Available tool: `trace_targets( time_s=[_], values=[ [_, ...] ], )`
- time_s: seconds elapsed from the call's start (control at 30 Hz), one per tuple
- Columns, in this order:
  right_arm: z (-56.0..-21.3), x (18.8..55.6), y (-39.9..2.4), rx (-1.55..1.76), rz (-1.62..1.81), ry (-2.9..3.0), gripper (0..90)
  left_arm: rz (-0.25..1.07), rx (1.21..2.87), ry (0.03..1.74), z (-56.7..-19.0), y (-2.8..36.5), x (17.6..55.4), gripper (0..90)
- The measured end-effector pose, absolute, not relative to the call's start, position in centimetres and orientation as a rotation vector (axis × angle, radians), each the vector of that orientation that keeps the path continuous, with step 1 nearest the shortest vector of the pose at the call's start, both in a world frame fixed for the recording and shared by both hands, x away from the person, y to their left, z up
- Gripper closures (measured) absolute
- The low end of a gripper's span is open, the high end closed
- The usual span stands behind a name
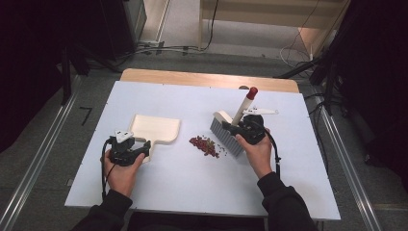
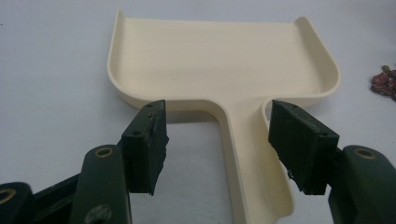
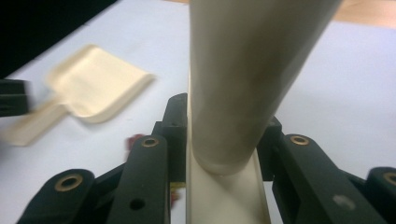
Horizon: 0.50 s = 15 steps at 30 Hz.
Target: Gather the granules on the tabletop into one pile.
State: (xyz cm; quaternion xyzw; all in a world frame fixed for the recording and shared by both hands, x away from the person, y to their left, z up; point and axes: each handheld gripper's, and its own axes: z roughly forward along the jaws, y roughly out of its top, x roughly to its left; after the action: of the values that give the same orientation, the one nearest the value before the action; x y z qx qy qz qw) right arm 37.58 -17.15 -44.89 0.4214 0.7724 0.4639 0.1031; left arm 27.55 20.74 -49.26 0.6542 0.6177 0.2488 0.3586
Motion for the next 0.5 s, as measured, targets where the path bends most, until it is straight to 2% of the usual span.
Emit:
trace_targets(
  time_s=[0.5],
  values=[
    [-46.2,35.6,-14.2,1.275,1.119,2.041,64.3,0.637,1.684,1.59,-49.0,21.1,27.6,38.7]
  ],
)
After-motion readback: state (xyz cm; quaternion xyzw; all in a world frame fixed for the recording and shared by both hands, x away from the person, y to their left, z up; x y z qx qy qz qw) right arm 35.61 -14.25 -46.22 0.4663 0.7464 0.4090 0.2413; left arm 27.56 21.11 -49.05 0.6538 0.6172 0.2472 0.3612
